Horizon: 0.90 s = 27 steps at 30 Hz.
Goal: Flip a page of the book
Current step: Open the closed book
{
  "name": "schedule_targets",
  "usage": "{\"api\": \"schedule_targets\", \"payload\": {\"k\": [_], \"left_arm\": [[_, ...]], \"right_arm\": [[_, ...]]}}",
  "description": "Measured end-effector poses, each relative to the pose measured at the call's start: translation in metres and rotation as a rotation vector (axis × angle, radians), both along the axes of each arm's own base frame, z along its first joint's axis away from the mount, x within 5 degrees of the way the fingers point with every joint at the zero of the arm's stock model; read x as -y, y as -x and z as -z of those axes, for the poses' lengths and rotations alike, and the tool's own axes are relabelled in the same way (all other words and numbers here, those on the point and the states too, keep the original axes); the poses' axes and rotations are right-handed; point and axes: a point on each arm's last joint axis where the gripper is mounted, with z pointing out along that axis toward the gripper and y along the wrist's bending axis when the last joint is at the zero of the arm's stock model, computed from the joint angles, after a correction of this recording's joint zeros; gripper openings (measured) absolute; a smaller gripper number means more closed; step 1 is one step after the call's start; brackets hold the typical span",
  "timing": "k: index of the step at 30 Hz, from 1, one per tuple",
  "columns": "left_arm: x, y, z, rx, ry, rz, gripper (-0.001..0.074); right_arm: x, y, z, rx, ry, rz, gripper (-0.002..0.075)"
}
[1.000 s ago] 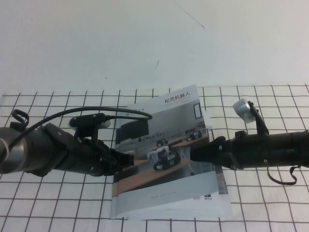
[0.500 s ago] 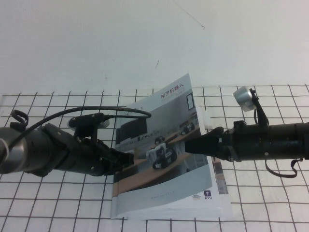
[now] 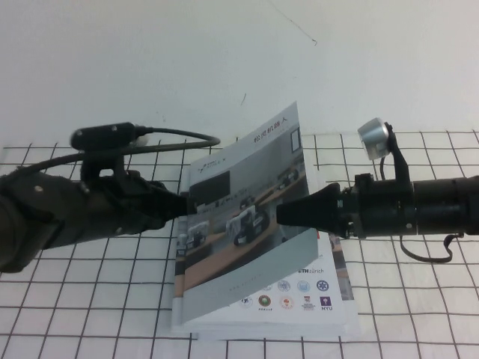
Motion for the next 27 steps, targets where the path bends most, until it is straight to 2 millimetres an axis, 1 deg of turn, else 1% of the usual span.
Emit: {"api": "schedule_targets", "payload": {"k": [2,4,6,9,12,15,17,20,22,27], "left_arm": [[-0.006,0.014,-0.019,0.066,0.013,-0.001,-0.0002],[-0.013,0.034,-0.038,0.131,0.033,-0.004,-0.0002],[-0.022,0.058,-0.050,0.185,0.053,-0.007,-0.0002],[-0.033,0.094,-0.055,0.233,0.079,0.008,-0.0002],[-0.040,0.125,-0.055,0.250,0.109,0.057,-0.0002],[-0.040,0.150,-0.054,0.240,0.150,0.137,-0.0002],[-0.038,0.158,-0.050,0.201,0.185,0.171,-0.0002],[-0.035,0.162,-0.042,0.137,0.239,0.186,-0.0002],[-0.033,0.162,-0.039,0.116,0.270,0.182,-0.0002],[-0.025,0.154,-0.036,0.109,0.338,0.208,-0.0002]], "right_arm": [[-0.003,-0.002,-0.005,0.007,-0.014,-0.011,0.0401],[-0.007,-0.003,-0.010,0.021,-0.027,-0.026,0.0401],[-0.014,-0.003,-0.014,0.035,-0.037,-0.049,0.0401],[-0.027,-0.001,-0.021,0.061,-0.047,-0.089,0.0401],[-0.041,0.001,-0.029,0.093,-0.056,-0.130,0.0401],[-0.054,0.002,-0.038,0.130,-0.068,-0.164,0.0401],[-0.061,0.003,-0.043,0.149,-0.075,-0.186,0.0401],[-0.073,0.007,-0.050,0.174,-0.084,-0.218,0.0401],[-0.078,0.008,-0.052,0.186,-0.080,-0.223,0.0401],[-0.087,0.011,-0.050,0.192,-0.050,-0.214,0.0401]]}}
